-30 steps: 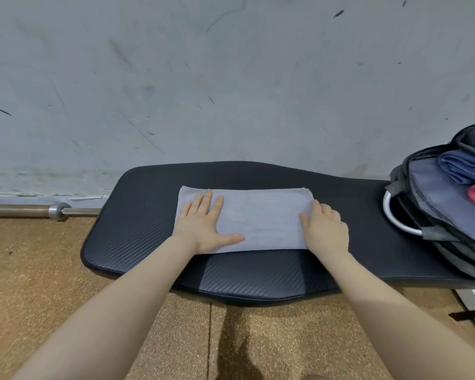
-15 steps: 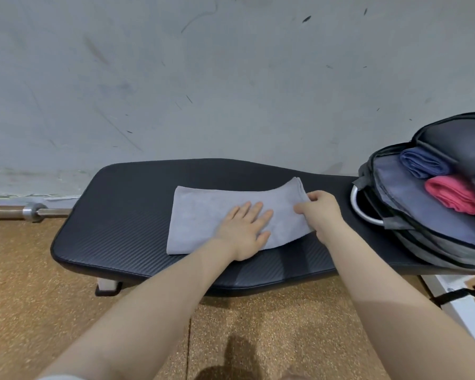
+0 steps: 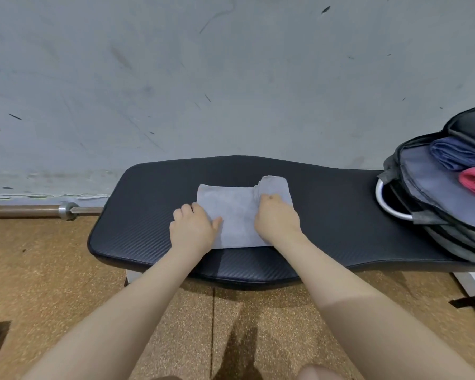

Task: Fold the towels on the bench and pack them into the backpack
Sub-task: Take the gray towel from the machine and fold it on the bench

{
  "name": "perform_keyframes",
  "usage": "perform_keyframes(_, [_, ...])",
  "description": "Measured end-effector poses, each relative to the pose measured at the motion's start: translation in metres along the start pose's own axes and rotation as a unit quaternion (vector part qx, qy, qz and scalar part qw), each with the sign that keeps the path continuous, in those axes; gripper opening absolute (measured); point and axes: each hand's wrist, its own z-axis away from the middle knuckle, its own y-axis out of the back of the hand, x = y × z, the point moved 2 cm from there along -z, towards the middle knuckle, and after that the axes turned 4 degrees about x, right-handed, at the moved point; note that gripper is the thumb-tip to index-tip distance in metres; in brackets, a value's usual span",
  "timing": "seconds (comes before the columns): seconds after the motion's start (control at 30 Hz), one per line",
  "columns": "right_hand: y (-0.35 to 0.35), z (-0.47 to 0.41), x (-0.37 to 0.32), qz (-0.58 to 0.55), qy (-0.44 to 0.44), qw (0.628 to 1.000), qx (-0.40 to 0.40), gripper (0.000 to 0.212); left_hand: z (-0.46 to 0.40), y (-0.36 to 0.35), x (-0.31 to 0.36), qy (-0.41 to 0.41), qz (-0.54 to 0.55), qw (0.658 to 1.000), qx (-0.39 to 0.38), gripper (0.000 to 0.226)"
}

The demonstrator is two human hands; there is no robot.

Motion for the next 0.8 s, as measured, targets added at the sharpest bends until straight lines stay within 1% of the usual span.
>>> perform_keyframes(0.07, [0.005, -0.002, 0.002, -0.039, 0.026, 0.999, -0.016, 0.022, -0.001, 0.001, -0.001, 0.028, -0.005, 1.0, 0.001, 0.06])
perform_keyframes(0.1, [0.011, -0.004, 0.006, -0.065, 0.04, 0.997, -0.005, 0.025, -0.003, 0.002, -0.001, 0.04, -0.004, 0.999, -0.003, 0.062])
perform_keyframes(0.17, [0.023, -0.009, 0.021, -0.084, 0.079, 0.99, 0.08, 0.026, -0.006, 0.003, 0.001, 0.056, -0.002, 0.998, -0.015, 0.063])
perform_keyframes(0.2, [0.026, -0.012, 0.031, -0.074, 0.094, 0.986, 0.12, 0.03, -0.007, 0.004, 0.002, 0.059, -0.004, 0.998, -0.016, 0.064])
perform_keyframes(0.23, [0.024, -0.014, 0.041, -0.054, 0.107, 0.985, 0.128, 0.035, -0.008, 0.004, 0.002, 0.059, -0.01, 0.998, -0.017, 0.065])
perform_keyframes(0.27, [0.017, -0.016, 0.047, -0.033, 0.117, 0.987, 0.101, 0.042, -0.009, 0.005, 0.002, 0.06, -0.017, 0.998, -0.017, 0.065])
perform_keyframes(0.33, [-0.003, -0.018, 0.05, -0.012, 0.118, 0.993, 0.006, 0.058, -0.011, 0.005, -0.001, 0.069, -0.015, 0.997, -0.031, 0.065])
perform_keyframes(0.37, [-0.011, -0.018, 0.048, -0.007, 0.118, 0.993, -0.024, 0.063, -0.012, 0.006, -0.002, 0.075, -0.002, 0.996, -0.042, 0.063])
perform_keyframes(0.4, [-0.016, -0.018, 0.044, 0.0, 0.12, 0.992, -0.037, 0.066, -0.013, 0.005, -0.004, 0.079, 0.018, 0.995, -0.051, 0.059])
perform_keyframes(0.47, [-0.019, -0.018, 0.034, 0.019, 0.124, 0.991, -0.044, 0.073, -0.016, 0.007, -0.008, 0.065, 0.089, 0.992, -0.055, 0.047])
perform_keyframes(0.5, [-0.02, -0.016, 0.029, 0.026, 0.118, 0.991, -0.051, 0.076, -0.017, 0.009, -0.011, 0.055, 0.15, 0.986, -0.053, 0.039])
perform_keyframes(0.57, [-0.022, -0.011, 0.017, 0.026, 0.102, 0.993, -0.06, 0.077, -0.017, 0.018, -0.019, 0.043, 0.286, 0.956, -0.044, 0.025])
perform_keyframes(0.6, [-0.024, -0.007, 0.011, 0.021, 0.1, 0.993, -0.062, 0.077, -0.017, 0.025, -0.021, 0.04, 0.331, 0.942, -0.039, 0.022])
perform_keyframes(0.63, [-0.027, -0.003, 0.005, 0.016, 0.099, 0.993, -0.059, 0.077, -0.016, 0.031, -0.022, 0.031, 0.356, 0.933, -0.032, 0.02])
perform_keyframes(0.73, [-0.03, 0.002, -0.004, -0.038, 0.087, 0.994, -0.048, 0.079, -0.012, 0.043, -0.011, -0.023, 0.376, 0.926, -0.022, 0.023])
perform_keyframes(0.77, [-0.03, 0.0, -0.002, -0.08, 0.078, 0.992, -0.053, 0.077, -0.009, 0.045, -0.003, -0.04, 0.384, 0.922, -0.03, 0.024])
perform_keyframes(0.8, [-0.028, -0.001, 0.001, -0.151, 0.067, 0.984, -0.063, 0.072, -0.007, 0.044, 0.006, -0.051, 0.394, 0.916, -0.046, 0.026])
